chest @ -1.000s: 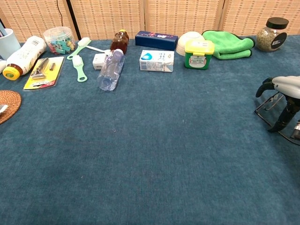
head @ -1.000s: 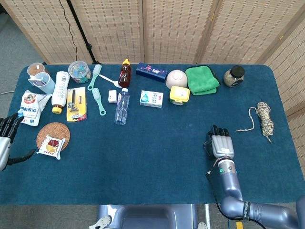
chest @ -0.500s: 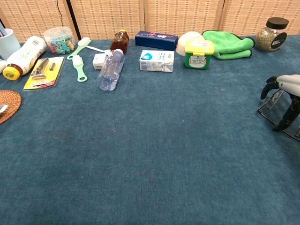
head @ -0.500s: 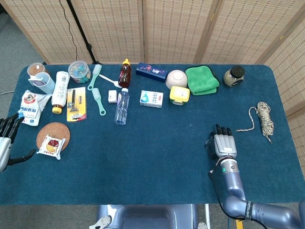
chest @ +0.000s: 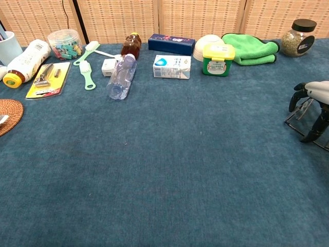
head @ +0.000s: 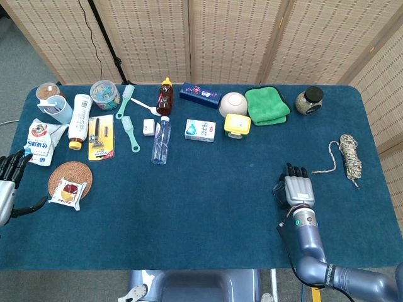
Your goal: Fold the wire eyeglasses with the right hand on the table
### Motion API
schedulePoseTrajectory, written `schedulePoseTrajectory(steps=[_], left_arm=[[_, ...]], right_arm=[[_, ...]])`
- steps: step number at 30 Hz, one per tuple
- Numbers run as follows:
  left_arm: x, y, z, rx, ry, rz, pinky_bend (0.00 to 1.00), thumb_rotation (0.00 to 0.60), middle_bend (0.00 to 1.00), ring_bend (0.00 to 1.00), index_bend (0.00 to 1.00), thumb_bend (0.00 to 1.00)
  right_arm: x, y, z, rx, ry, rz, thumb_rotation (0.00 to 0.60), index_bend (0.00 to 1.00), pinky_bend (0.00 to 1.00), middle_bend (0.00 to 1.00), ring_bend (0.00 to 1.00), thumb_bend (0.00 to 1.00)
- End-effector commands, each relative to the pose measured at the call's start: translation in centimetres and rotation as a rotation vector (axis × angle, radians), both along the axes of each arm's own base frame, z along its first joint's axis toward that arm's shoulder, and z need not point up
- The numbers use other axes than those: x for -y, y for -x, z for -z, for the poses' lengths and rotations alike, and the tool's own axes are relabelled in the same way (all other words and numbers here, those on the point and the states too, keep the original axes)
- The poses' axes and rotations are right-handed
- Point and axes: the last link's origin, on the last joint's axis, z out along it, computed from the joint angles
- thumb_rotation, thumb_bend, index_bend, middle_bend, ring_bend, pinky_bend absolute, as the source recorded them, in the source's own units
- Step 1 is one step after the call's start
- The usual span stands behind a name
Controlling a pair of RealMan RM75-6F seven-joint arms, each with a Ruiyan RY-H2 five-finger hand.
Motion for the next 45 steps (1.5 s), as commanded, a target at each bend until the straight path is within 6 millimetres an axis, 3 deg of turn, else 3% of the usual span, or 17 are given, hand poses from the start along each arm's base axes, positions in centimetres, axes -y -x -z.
schedulePoseTrajectory(steps=[1,16,27,30,37,42,45], left_arm=[[0.0,0.0,0.0,0.001,-0.002,0.000,0.00,0.442,0.00,0.00,0.00,0.20],[0.1,0.3,-0.2,0.001,-0.007,-0.005,0.00,0.443,0.00,0.00,0.00,0.20],[0.4,0.6,-0.6,-0.004,-0.015,-0.014,0.00,0.441,0.00,0.00,0.00,0.20],[0.5,0.7,-0.6,-0.006,-0.018,-0.019,0.00,0.440,0.00,0.00,0.00,0.20],[0.5,0.7,-0.6,-0.006,-0.017,-0.020,0.00,0.441,0.00,0.00,0.00,0.20],[0.5,0.7,-0.5,-0.005,-0.013,-0.019,0.00,0.442,0.00,0.00,0.00,0.20],[0.5,0.7,-0.5,-0.003,-0.014,-0.019,0.00,0.442,0.00,0.00,0.00,0.20]], right_arm=[[0.1,0.1,-0.1,-0.001,0.001,0.002,0.600,0.33,0.00,0.02,0.00,0.13],[0.8,0.3,-0.1,0.002,0.016,-0.004,0.600,0.50,0.00,0.11,0.00,0.13],[1.9,0.2,-0.1,-0.015,0.019,-0.036,0.600,0.63,0.00,0.21,0.07,0.13],[2.2,0.2,-0.1,-0.014,0.023,-0.044,0.600,0.62,0.00,0.21,0.08,0.13],[1.8,0.1,-0.5,-0.032,-0.005,-0.049,0.600,0.46,0.00,0.13,0.05,0.13],[0.9,0.0,-1.5,-0.039,-0.007,-0.045,0.600,0.43,0.00,0.12,0.03,0.13],[-0.1,-0.5,-3.4,-0.026,0.021,-0.064,0.600,0.43,0.00,0.12,0.03,0.13]])
